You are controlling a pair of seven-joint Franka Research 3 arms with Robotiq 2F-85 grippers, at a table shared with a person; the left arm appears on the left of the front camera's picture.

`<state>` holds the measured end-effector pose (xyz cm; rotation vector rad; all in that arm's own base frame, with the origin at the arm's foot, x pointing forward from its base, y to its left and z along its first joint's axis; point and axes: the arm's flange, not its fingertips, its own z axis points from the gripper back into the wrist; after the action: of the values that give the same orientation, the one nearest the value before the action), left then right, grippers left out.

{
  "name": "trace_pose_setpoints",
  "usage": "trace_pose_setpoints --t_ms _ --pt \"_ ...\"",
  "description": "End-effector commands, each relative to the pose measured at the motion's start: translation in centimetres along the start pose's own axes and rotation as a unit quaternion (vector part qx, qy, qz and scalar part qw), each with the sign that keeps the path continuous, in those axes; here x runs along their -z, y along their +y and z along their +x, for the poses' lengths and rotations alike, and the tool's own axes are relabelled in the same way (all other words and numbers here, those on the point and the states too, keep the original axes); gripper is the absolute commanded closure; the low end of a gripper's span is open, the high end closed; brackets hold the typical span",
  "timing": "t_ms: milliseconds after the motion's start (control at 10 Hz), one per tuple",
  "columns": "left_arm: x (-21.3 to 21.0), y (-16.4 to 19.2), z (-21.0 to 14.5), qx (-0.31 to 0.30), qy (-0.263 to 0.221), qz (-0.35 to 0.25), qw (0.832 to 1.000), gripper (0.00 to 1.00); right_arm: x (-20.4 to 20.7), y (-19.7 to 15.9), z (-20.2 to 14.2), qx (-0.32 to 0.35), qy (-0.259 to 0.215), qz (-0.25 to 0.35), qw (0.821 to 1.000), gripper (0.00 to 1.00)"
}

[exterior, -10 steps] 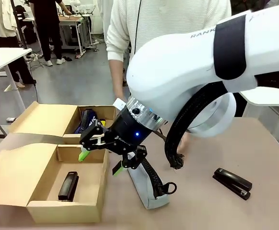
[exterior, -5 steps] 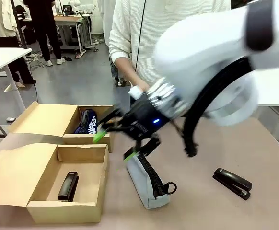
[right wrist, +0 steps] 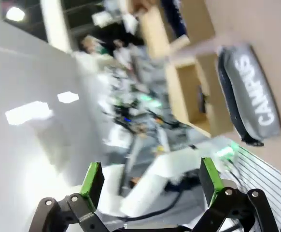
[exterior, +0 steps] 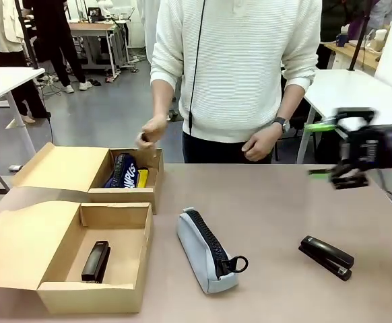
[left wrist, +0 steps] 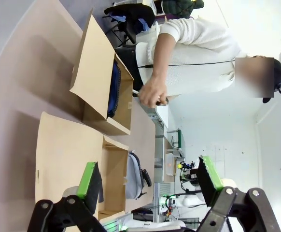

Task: Place items inside the box.
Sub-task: Pick up a Pencil pouch or Stapler and place it inside the Mailer Box closest to the robot.

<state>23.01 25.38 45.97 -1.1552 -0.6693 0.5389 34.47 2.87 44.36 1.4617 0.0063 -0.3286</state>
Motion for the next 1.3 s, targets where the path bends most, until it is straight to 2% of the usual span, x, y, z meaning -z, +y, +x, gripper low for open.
trace_pose_setpoints --t_ms 0,100,200,300,500,600,1200 --pt "0.1 -0.1 -0.2 0.01 -0.003 -0.012 1.0 0.0 -5.7 -8.7 -1.8 -0.009 -0.004 0.13 0.991 0.0" --pt "0.1 -0.1 -0.2 0.01 -0.003 -0.012 1.0 0.0 -8.3 -11.4 -3.1 -0.024 -0.02 0.164 0.986 0.0" --pt "0.1 -0.1 -0.2 0.01 -0.003 -0.012 1.0 0.0 -9.9 -13.8 -4.8 -0.023 -0.058 0.157 0.986 0.0" --pt "0.1 -0.1 -0.2 0.01 -0.003 -0.012 1.0 0.0 -10.4 -15.8 -6.8 -0.034 -0.086 0.131 0.987 0.0" --pt "0.1 -0.1 -0.2 0.01 -0.003 -0.012 1.0 0.0 -8.6 -17.1 -8.0 -0.034 -0.149 0.008 0.988 0.0" --pt "0.1 -0.1 -0.2 0.01 -0.003 -0.012 1.0 0.0 -16.0 -14.7 1.2 -0.02 -0.087 0.135 0.987 0.0" --pt "0.1 -0.1 -0.2 0.01 -0.003 -0.012 1.0 0.0 -16.0 -14.7 1.2 -0.02 -0.087 0.135 0.987 0.0"
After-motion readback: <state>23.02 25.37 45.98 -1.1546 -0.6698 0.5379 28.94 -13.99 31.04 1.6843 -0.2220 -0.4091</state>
